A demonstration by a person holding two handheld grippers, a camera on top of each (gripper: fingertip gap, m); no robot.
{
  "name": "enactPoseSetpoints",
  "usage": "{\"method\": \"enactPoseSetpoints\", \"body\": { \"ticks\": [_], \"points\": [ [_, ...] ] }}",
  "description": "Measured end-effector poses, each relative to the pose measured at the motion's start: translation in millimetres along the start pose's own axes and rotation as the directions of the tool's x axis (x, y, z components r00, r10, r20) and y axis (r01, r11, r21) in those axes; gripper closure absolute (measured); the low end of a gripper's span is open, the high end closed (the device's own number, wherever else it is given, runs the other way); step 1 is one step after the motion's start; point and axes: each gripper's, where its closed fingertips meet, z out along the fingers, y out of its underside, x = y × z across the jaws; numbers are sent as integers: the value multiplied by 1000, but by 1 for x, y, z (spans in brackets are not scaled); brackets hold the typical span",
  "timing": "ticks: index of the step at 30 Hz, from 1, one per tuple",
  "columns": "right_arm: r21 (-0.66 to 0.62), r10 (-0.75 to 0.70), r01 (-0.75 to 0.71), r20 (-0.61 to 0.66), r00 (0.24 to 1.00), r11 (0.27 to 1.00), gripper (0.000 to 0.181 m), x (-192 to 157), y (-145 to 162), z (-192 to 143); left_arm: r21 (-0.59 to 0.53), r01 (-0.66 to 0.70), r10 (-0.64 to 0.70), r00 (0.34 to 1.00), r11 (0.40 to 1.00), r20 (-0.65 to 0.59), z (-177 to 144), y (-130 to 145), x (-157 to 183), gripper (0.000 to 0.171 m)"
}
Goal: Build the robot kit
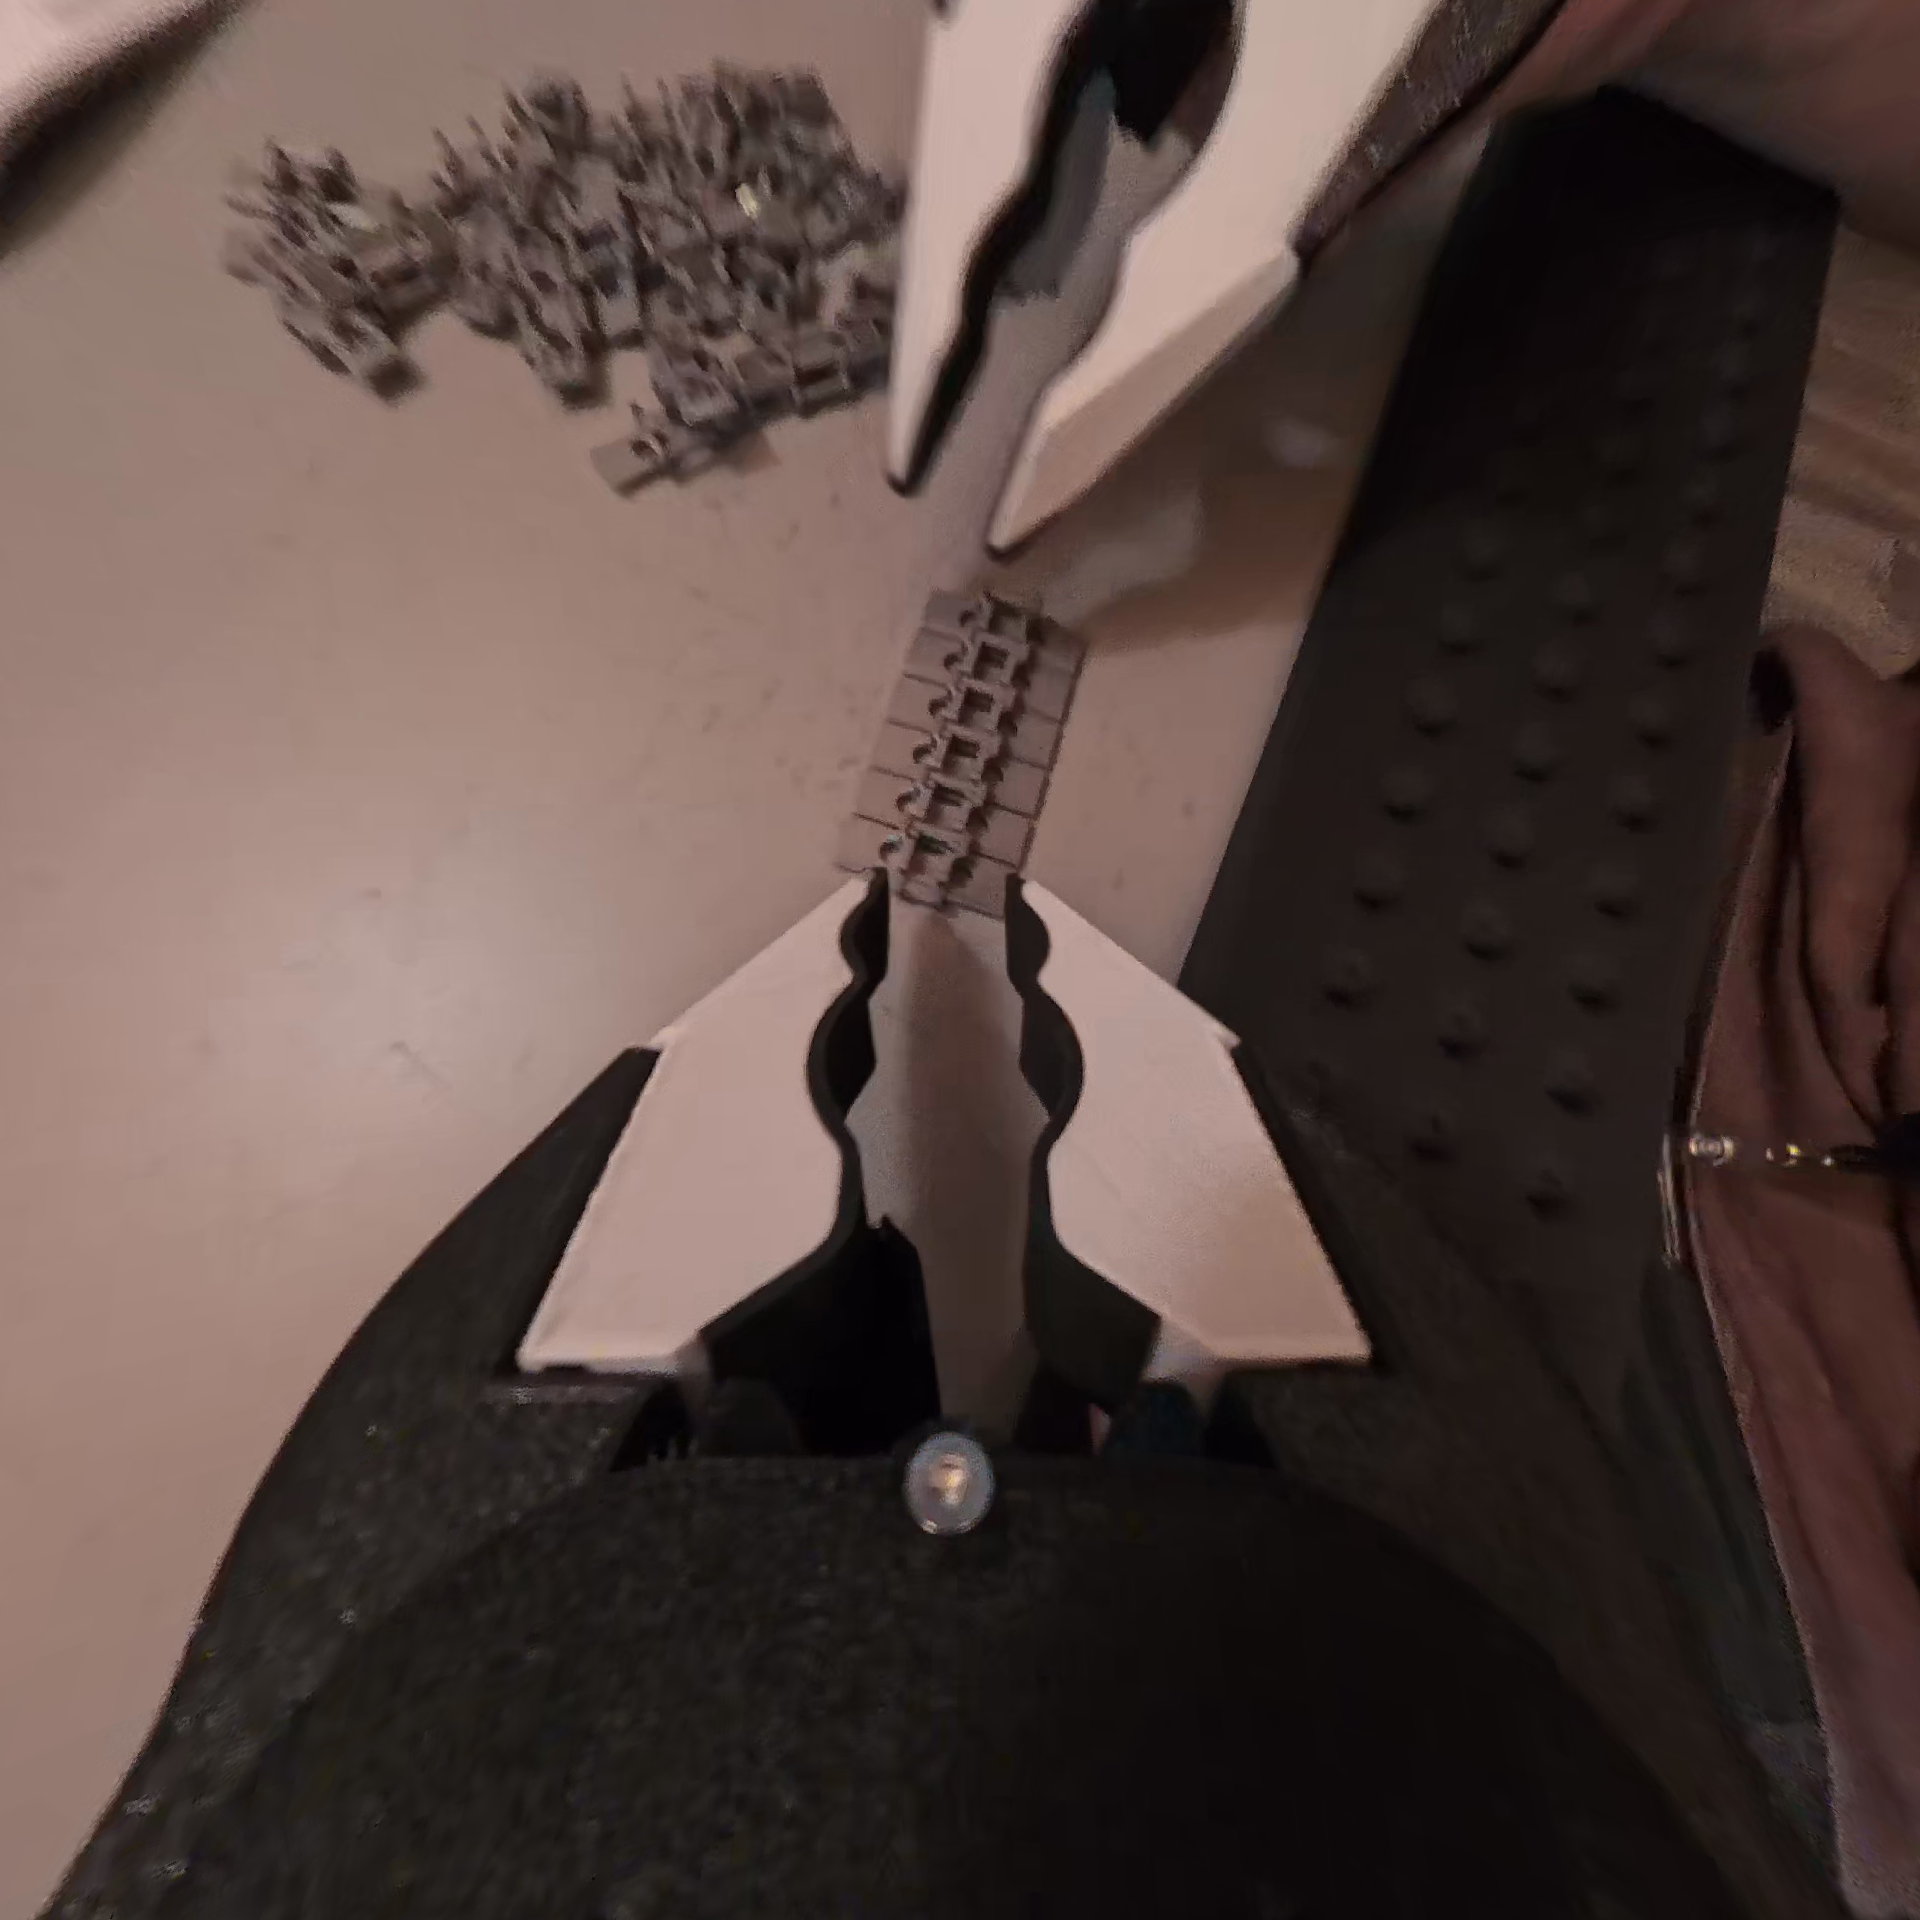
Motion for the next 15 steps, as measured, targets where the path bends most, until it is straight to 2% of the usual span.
{"method": "enactPoseSetpoints", "body": {
  "ticks": [3,5,8,12,15],
  "points": [
    [41,1,-5,98,995,999,163,-23,2,-8,142,4,-6,1000,990,13,-16,-14,-2,150],
    [11,-45,45,120,992,999,163,-34,9,-6,171,4,3,999,985,-40,-19,-16,6,150],
    [-46,-72,80,169,983,996,163,-45,18,1,99,-23,38,988,995,-147,-12,-6,24,150],
    [-85,-71,86,164,984,993,164,-43,24,7,-41,-22,15,986,999,-168,5,9,25,150],
    [-84,-45,61,178,983,995,163,-43,24,7,-63,-2,-10,982,998,-186,7,11,25,150]
  ]
}}
